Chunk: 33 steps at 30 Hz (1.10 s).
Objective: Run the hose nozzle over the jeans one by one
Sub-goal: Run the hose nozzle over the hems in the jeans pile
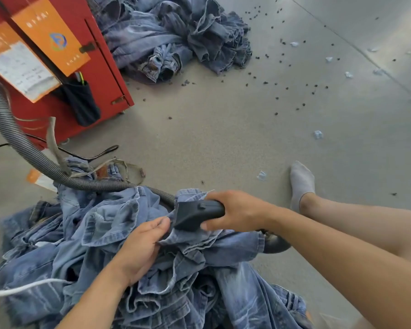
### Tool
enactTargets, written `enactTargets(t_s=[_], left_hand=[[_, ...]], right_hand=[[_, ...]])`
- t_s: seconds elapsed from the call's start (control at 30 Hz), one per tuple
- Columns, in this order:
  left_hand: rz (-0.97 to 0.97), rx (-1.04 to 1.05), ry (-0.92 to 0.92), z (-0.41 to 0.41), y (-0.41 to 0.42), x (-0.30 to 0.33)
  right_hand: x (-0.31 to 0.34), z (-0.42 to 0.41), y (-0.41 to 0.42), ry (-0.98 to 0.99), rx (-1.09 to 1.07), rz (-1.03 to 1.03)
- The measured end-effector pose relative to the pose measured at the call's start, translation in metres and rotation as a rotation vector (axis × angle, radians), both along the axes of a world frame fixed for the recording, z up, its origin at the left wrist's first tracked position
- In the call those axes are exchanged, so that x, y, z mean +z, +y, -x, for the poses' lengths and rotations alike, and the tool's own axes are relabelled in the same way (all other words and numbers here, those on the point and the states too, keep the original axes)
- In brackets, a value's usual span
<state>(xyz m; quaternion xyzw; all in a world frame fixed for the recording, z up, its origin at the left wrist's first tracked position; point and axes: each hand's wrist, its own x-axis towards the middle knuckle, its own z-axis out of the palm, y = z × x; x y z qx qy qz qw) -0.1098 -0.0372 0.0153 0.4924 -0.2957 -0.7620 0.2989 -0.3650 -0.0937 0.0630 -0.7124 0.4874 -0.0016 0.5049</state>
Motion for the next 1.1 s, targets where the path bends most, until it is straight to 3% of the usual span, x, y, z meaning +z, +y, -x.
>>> enactTargets(t_s=[0.1, 0.2, 0.3, 0.37, 0.4, 0.57, 0.63, 0.7, 0.73, 0.87, 0.9, 0.97, 1.03, 1.1], left_hand=[[0.010, 0.052, -0.074, -0.007, -0.005, -0.001], [0.092, 0.063, -0.385, -0.006, -0.017, 0.001], [0.198, -0.311, -0.667, 0.007, -0.029, 0.018], [0.452, -0.669, -0.979, 0.010, -0.036, 0.016], [0.556, -0.768, -1.051, 0.010, -0.038, 0.014], [1.011, -0.954, -1.026, -0.034, -0.017, 0.032], [1.130, -1.123, -1.032, -0.055, -0.001, 0.047], [1.085, -1.292, -0.982, -0.073, 0.006, 0.058], [0.966, -1.329, -0.975, -0.075, 0.005, 0.066], [0.131, -1.225, -0.984, -0.016, -0.031, 0.087], [0.032, -1.217, -1.050, 0.008, -0.042, 0.078], [0.027, -1.335, -1.258, 0.051, -0.055, 0.049], [0.253, -1.457, -1.536, 0.079, -0.057, 0.020], [0.521, -1.482, -1.687, 0.082, -0.046, -0.014]], right_hand=[[-0.005, -0.012, -0.019, -0.045, -0.314, 0.153], [0.009, 0.029, -0.043, -0.040, -0.373, 0.128], [0.014, 0.075, -0.045, 0.071, -0.237, 0.132], [0.008, 0.090, -0.041, 0.129, -0.247, 0.174], [0.004, 0.092, -0.039, 0.135, -0.266, 0.186], [-0.001, 0.091, -0.037, 0.053, -0.329, 0.139], [0.001, 0.088, -0.037, 0.018, -0.327, 0.123], [0.002, 0.085, -0.036, 0.013, -0.309, 0.112], [0.001, 0.083, -0.036, 0.023, -0.305, 0.114], [-0.008, 0.079, -0.028, 0.035, -0.354, 0.080], [-0.011, 0.078, -0.024, 0.038, -0.362, 0.070], [-0.014, 0.078, -0.021, 0.045, -0.367, 0.058], [-0.017, 0.079, -0.019, 0.045, -0.380, 0.042], [-0.019, 0.078, -0.019, 0.044, -0.386, 0.030]])
